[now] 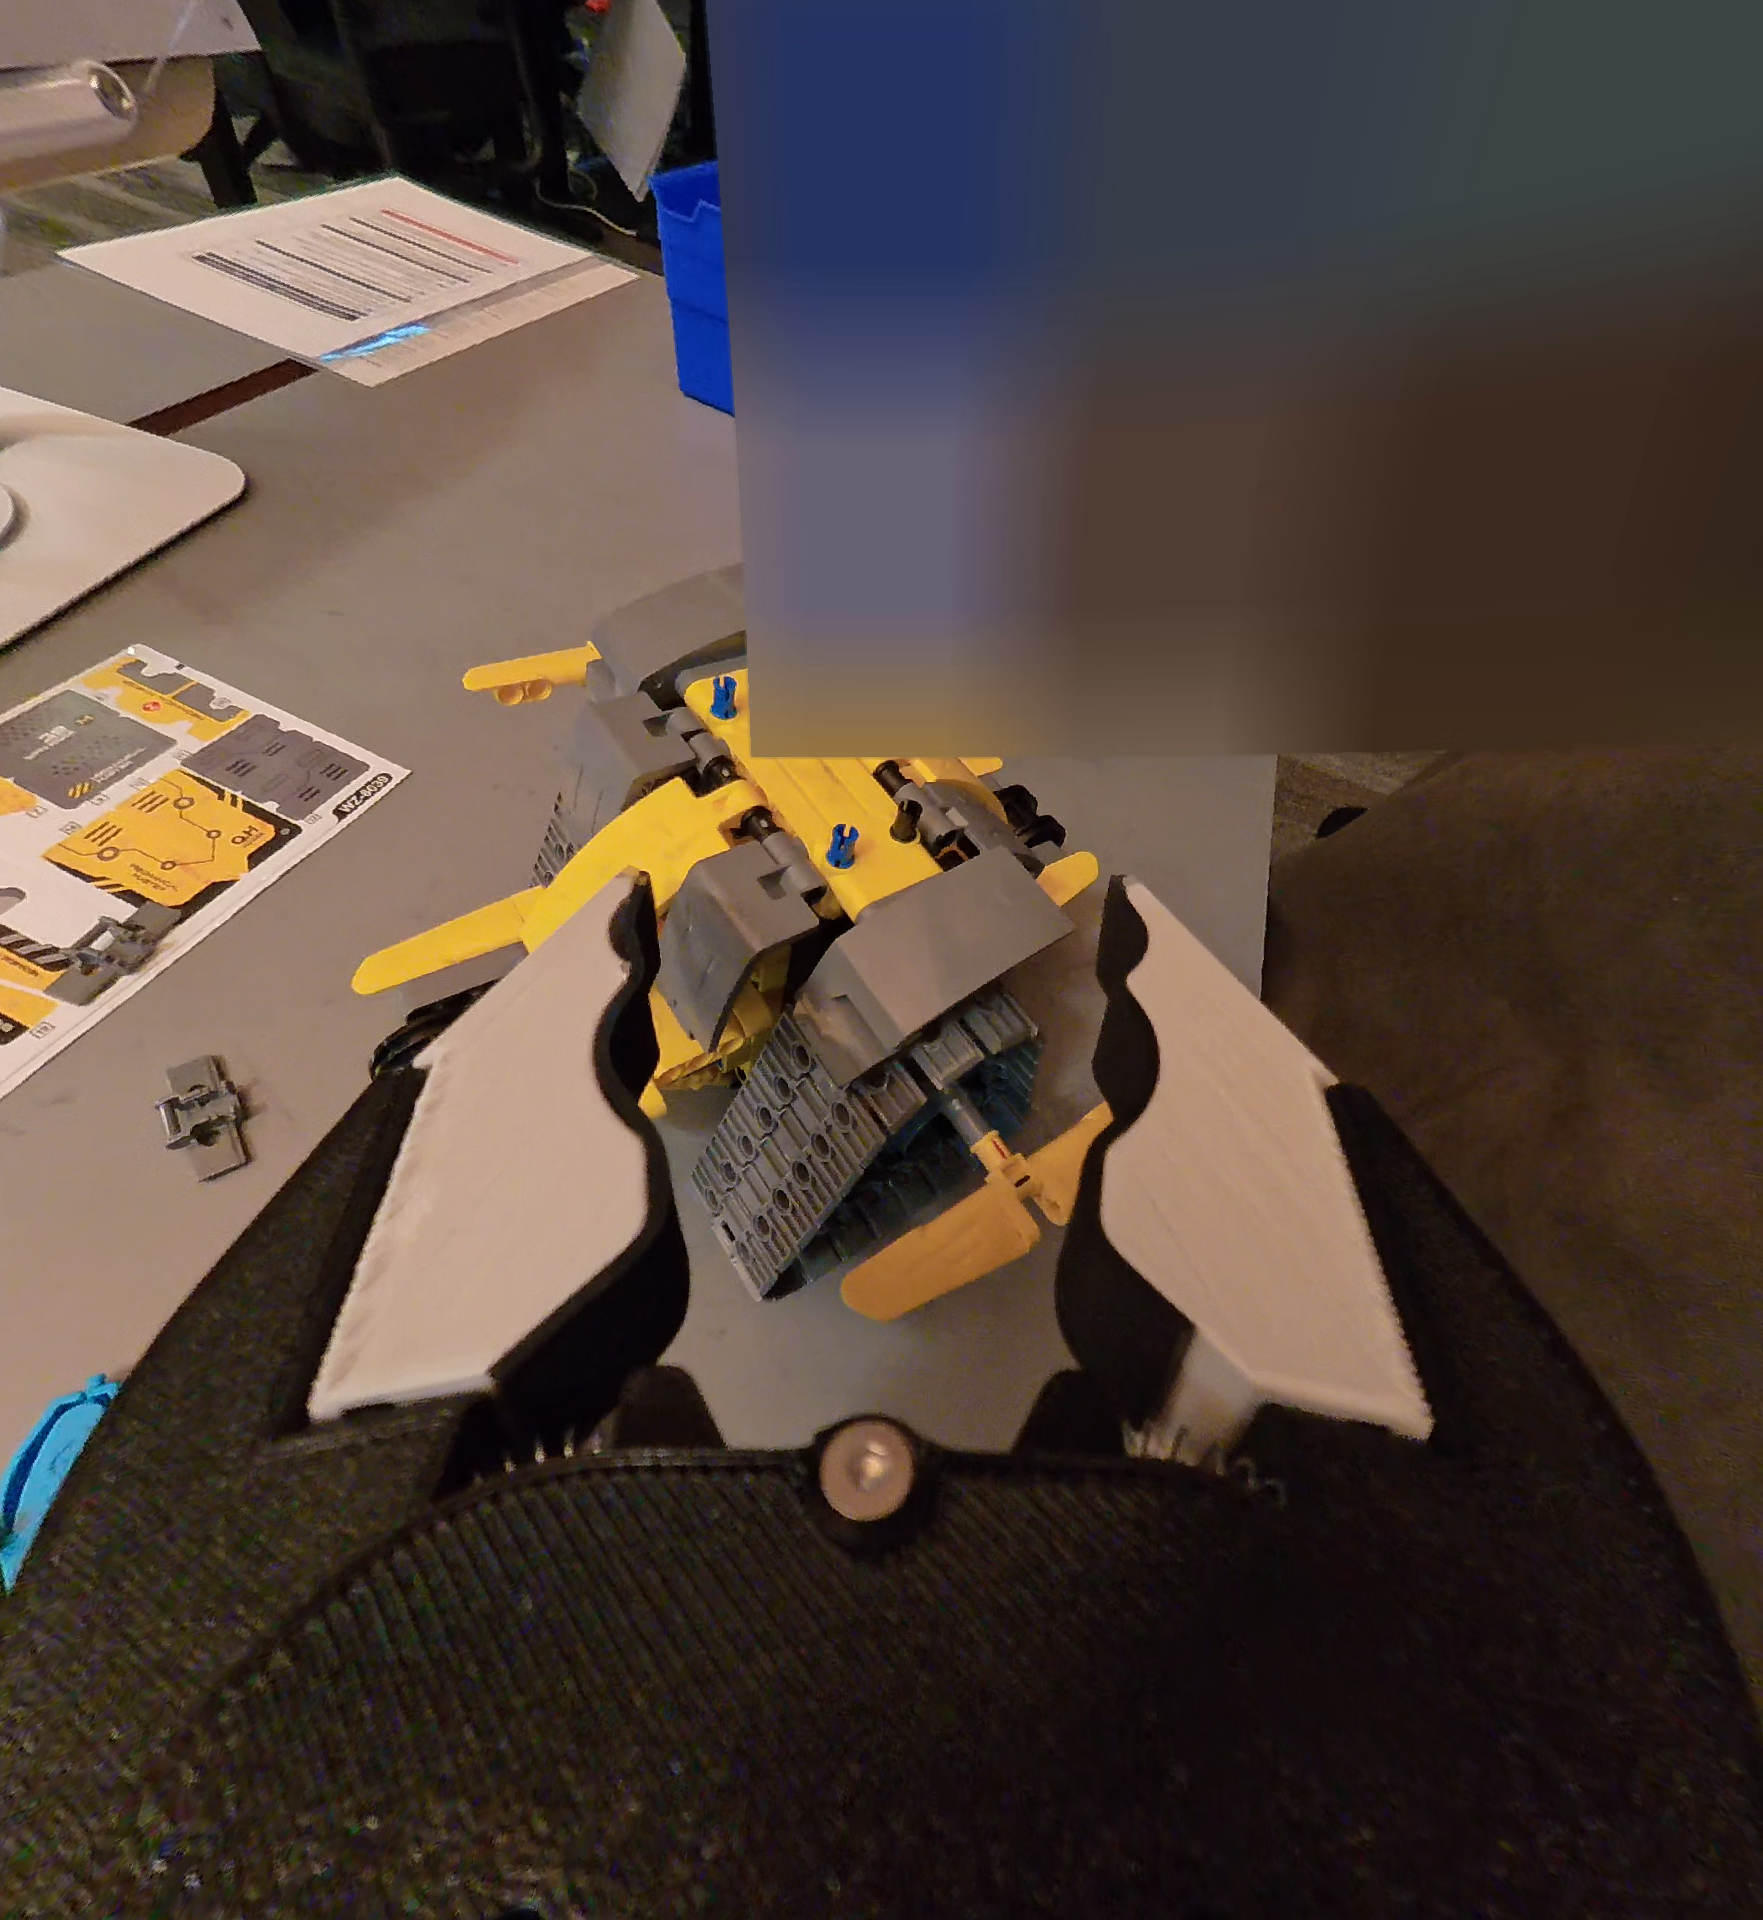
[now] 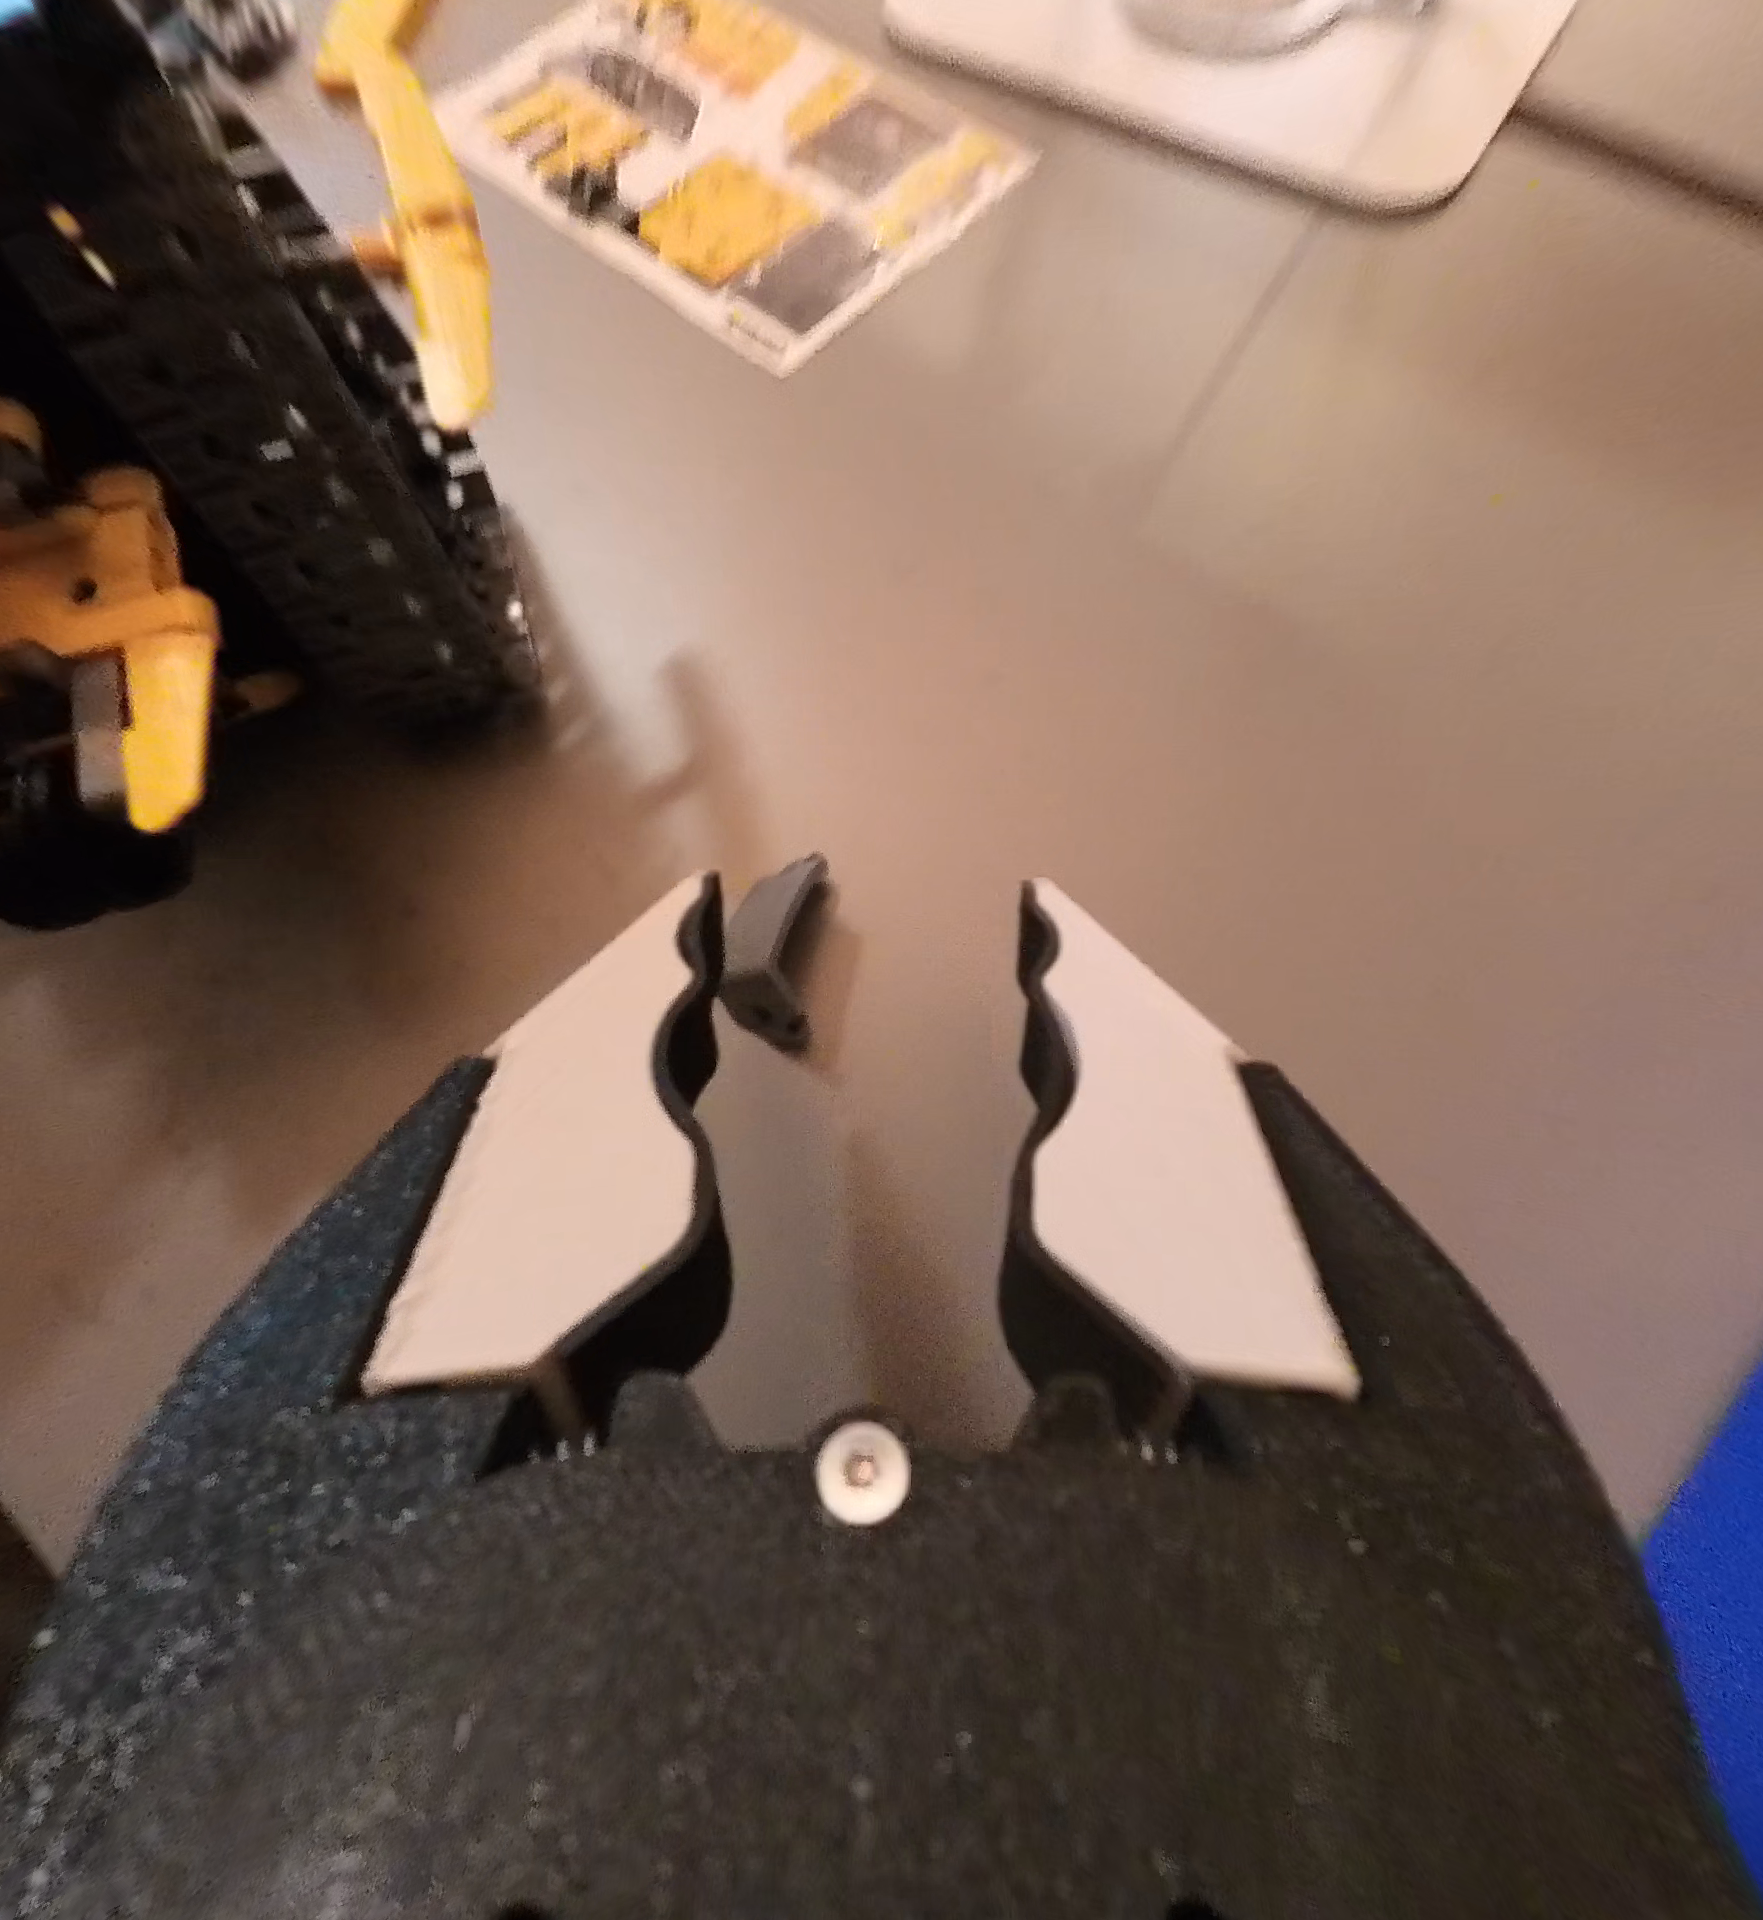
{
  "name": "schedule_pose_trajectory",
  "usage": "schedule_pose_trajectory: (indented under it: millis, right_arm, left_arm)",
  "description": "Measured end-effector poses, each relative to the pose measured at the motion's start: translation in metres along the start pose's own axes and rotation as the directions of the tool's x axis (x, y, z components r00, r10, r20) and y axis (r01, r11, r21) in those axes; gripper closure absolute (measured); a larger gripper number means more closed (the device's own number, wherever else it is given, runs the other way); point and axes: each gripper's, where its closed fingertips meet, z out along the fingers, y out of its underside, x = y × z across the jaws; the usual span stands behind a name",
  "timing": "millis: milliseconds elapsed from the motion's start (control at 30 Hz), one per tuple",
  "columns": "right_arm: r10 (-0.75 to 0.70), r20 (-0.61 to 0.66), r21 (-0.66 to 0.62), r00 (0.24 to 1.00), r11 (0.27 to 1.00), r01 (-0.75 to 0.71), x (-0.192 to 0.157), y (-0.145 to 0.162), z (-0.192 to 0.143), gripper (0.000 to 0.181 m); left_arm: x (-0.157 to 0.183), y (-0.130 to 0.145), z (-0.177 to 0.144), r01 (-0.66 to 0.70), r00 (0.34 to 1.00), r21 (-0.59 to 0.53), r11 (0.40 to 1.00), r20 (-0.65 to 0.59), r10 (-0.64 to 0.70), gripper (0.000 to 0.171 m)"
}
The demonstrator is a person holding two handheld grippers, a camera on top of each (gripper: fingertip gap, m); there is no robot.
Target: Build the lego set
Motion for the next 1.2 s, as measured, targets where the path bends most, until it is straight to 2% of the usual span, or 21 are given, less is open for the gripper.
schedule_pose_trajectory:
  millis: [67, 100, 133, 167, 233, 333, 467, 600, 733, 800, 867, 900, 967, 1000, 1033, 1067, 1200]
  right_arm:
    - [-0.040, -0.051, 0.114, 0.998, 0.992, 0.046, -0.002, -0.016, -0.012, 0.108]
    - [-0.034, -0.099, 0.149, 0.995, 0.988, 0.048, -0.002, -0.020, -0.016, 0.104]
    - [-0.025, -0.137, 0.140, 0.990, 0.989, 0.045, -0.003, -0.016, -0.015, 0.096]
    - [-0.031, -0.158, 0.079, 0.987, 0.996, 0.044, -0.008, -0.005, -0.010, 0.095]
    - [-0.078, -0.203, -0.026, 0.976, 0.997, 0.074, -0.018, 0.015, 0.000, 0.112]
    - [-0.223, -0.269, -0.083, 0.937, 0.975, 0.208, -0.031, 0.025, 0.008, 0.146]
    - [-0.360, -0.351, -0.113, 0.864, 0.933, 0.342, -0.032, 0.021, 0.011, 0.149]
    - [-0.398, -0.304, -0.185, 0.865, 0.916, 0.356, -0.029, 0.028, 0.023, 0.153]
    - [-0.408, -0.312, -0.171, 0.858, 0.912, 0.372, -0.021, 0.020, 0.023, 0.159]
    - [-0.351, -0.294, -0.099, 0.889, 0.936, 0.337, -0.023, 0.010, 0.018, 0.159]
    - [-0.234, -0.173, 0.103, 0.957, 0.962, 0.254, -0.044, -0.016, 0.007, 0.159]
    - [-0.187, -0.078, 0.236, 0.979, 0.951, 0.201, -0.060, -0.035, -0.004, 0.159]
    - [-0.173, 0.069, 0.467, 0.982, 0.876, 0.122, -0.089, -0.071, -0.034, 0.160]
    - [-0.208, 0.105, 0.542, 0.972, 0.832, 0.119, -0.102, -0.084, -0.046, 0.160]
    - [-0.250, 0.109, 0.591, 0.962, 0.795, 0.140, -0.113, -0.094, -0.055, 0.160]
    - [-0.291, 0.102, 0.619, 0.951, 0.767, 0.169, -0.123, -0.100, -0.060, 0.160]
    - [-0.405, 0.102, 0.674, 0.908, 0.699, 0.236, -0.153, -0.114, -0.065, 0.160]
  left_arm:
    - [-0.001, -0.001, 0.000, 0.004, 1.000, 0.007, 1.000, 0.002, -0.004, 0.088]
    - [0.000, -0.002, -0.001, 0.005, 1.000, 0.013, 1.000, 0.002, -0.005, 0.088]
    - [0.000, -0.002, -0.001, 0.005, 1.000, 0.019, 1.000, 0.001, -0.005, 0.088]
    - [0.000, -0.003, -0.001, 0.005, 1.000, 0.025, 1.000, 0.000, -0.005, 0.088]
    - [0.001, -0.004, 0.000, 0.006, 1.000, 0.031, 1.000, -0.005, -0.006, 0.088]
    - [0.001, -0.003, 0.002, 0.008, 1.000, 0.028, 1.000, -0.012, -0.008, 0.088]
    - [0.003, -0.004, 0.002, 0.005, 1.000, 0.033, 0.999, -0.015, -0.004, 0.088]
    - [0.005, -0.006, 0.000, 0.002, 1.000, 0.047, 0.999, -0.013, -0.001, 0.088]
    - [0.009, -0.008, -0.003, 0.003, 1.000, 0.059, 0.998, -0.007, -0.003, 0.088]
    - [0.013, -0.013, -0.005, 0.001, 1.000, 0.077, 0.997, -0.009, 0.000, 0.089]
    - [0.019, -0.023, -0.005, 0.009, 1.000, 0.109, 0.994, -0.007, -0.008, 0.092]
    - [0.017, -0.029, -0.004, 0.031, 0.999, 0.122, 0.992, 0.024, -0.034, 0.100]
    - [-0.001, -0.046, -0.005, 0.167, 0.972, 0.202, 0.965, 0.130, -0.195, 0.116]
    - [0.003, -0.058, -0.007, 0.249, 0.958, 0.261, 0.933, 0.074, -0.276, 0.124]
    - [0.013, -0.070, -0.007, 0.322, 0.945, 0.292, 0.901, -0.039, -0.325, 0.132]
    - [0.022, -0.078, -0.005, 0.375, 0.927, 0.288, 0.881, -0.129, -0.352, 0.134]
    - [0.040, -0.075, 0.021, 0.391, 0.915, 0.184, 0.902, -0.181, -0.360, 0.134]
